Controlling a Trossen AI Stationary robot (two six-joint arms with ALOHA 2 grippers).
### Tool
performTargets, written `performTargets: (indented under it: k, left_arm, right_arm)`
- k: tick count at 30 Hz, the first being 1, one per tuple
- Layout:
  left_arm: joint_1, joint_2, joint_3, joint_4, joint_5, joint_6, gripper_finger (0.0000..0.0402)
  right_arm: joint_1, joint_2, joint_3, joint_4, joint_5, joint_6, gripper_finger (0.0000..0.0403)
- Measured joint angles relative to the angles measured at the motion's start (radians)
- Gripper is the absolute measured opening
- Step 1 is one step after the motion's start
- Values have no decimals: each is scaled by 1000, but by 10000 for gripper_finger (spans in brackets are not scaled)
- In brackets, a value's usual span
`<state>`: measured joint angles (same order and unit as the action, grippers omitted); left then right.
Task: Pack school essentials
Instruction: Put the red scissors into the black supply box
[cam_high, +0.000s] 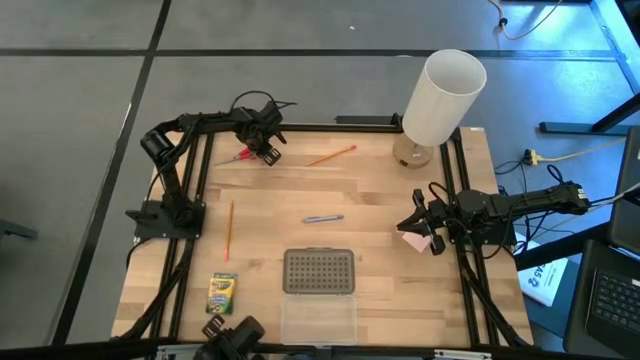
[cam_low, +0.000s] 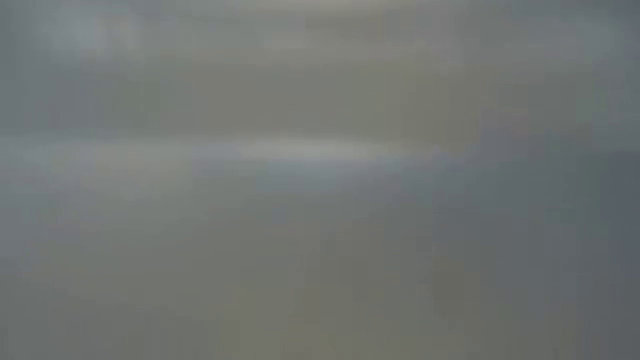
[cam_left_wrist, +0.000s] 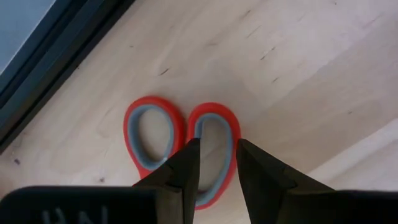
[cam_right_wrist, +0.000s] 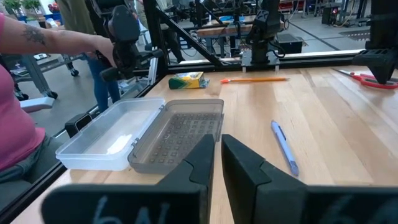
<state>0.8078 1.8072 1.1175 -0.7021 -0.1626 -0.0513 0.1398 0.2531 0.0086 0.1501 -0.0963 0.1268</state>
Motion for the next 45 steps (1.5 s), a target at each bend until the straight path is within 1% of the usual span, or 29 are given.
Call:
performTargets:
  k: [7, 13, 16, 18, 28, 40, 43, 45]
  left_arm:
    - [-1, 0, 0, 0, 31, -5, 98]
    - [2, 0, 0, 14, 27, -5, 98]
    - [2, 0, 0, 14, 27, -7, 98]
    - [2, 0, 0, 14, 27, -7, 98]
    - [2, 3, 0, 19, 27, -20, 98]
    - [1, 77, 4, 32, 36, -16, 97]
    - [2, 78, 3, 32, 46, -16, 83]
    - [1, 78, 3, 30, 49, -9, 61]
  right_arm:
    - [0, 0, 0, -6, 6, -15, 35]
    - [0, 0, 0, -11, 151, -105, 35]
    - [0, 0, 0, -19, 214, -112, 35]
    - [-1, 0, 0, -20, 236, -112, 35]
    - [0, 0, 0, -21, 235, -108, 35]
    - [0, 0, 0, -21, 235, -106, 35]
    - [0, 0, 0, -21, 235, -106, 35]
    - [0, 0, 0, -21, 235, -106, 35]
